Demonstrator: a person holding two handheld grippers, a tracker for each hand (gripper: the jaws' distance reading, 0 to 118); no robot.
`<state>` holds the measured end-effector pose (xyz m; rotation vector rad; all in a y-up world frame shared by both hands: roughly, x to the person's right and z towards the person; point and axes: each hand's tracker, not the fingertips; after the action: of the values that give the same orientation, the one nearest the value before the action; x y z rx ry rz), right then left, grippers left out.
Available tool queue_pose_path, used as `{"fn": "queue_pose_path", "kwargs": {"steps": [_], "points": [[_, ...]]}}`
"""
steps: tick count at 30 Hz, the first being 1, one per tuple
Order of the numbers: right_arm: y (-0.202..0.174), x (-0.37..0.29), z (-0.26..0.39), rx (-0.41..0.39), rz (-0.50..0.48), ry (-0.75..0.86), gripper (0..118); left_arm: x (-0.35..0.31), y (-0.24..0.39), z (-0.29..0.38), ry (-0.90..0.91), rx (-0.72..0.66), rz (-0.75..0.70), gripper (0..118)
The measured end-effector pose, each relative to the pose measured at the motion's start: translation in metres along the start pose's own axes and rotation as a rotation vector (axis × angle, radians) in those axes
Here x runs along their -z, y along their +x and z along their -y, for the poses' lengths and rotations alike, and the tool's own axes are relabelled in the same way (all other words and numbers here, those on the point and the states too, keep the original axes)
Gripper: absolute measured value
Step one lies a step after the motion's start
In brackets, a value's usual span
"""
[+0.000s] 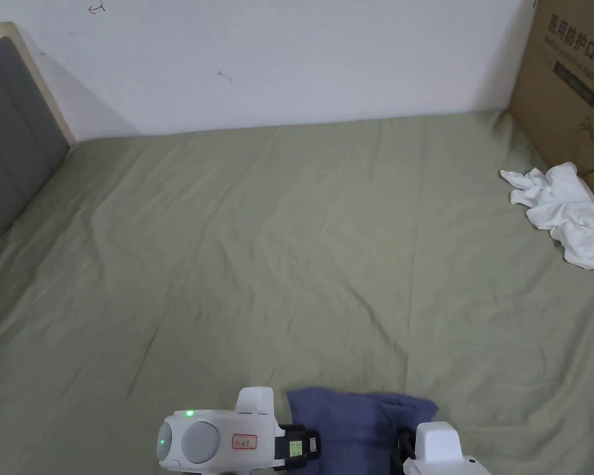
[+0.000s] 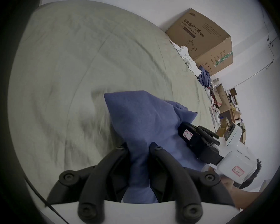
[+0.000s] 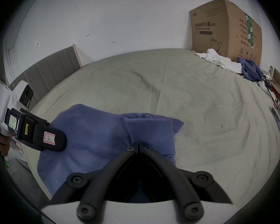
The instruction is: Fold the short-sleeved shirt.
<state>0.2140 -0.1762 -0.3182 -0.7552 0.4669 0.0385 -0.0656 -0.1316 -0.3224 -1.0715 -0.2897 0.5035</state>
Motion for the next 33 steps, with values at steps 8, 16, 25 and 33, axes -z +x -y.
{"fn": "queue_pose_path", "kwargs": {"steps": [8, 16, 25, 33], "points": [[-0.005, -0.036, -0.055, -0.11, -0.031, 0.193, 0, -0.062, -0.028, -0.034, 0.035, 0.121, -0.099, 17], [-0.02, -0.058, -0.113, -0.153, -0.061, 0.311, 0, -0.194, -0.144, -0.066, 0.079, 0.06, -0.425, 17], [-0.068, -0.054, -0.147, -0.18, -0.093, 0.317, 0, -0.281, -0.279, -0.07, 0.104, -0.159, -0.656, 17], [-0.071, -0.04, -0.153, -0.134, -0.123, 0.29, 0, -0.271, -0.288, -0.059, 0.108, -0.267, -0.689, 20]]}}
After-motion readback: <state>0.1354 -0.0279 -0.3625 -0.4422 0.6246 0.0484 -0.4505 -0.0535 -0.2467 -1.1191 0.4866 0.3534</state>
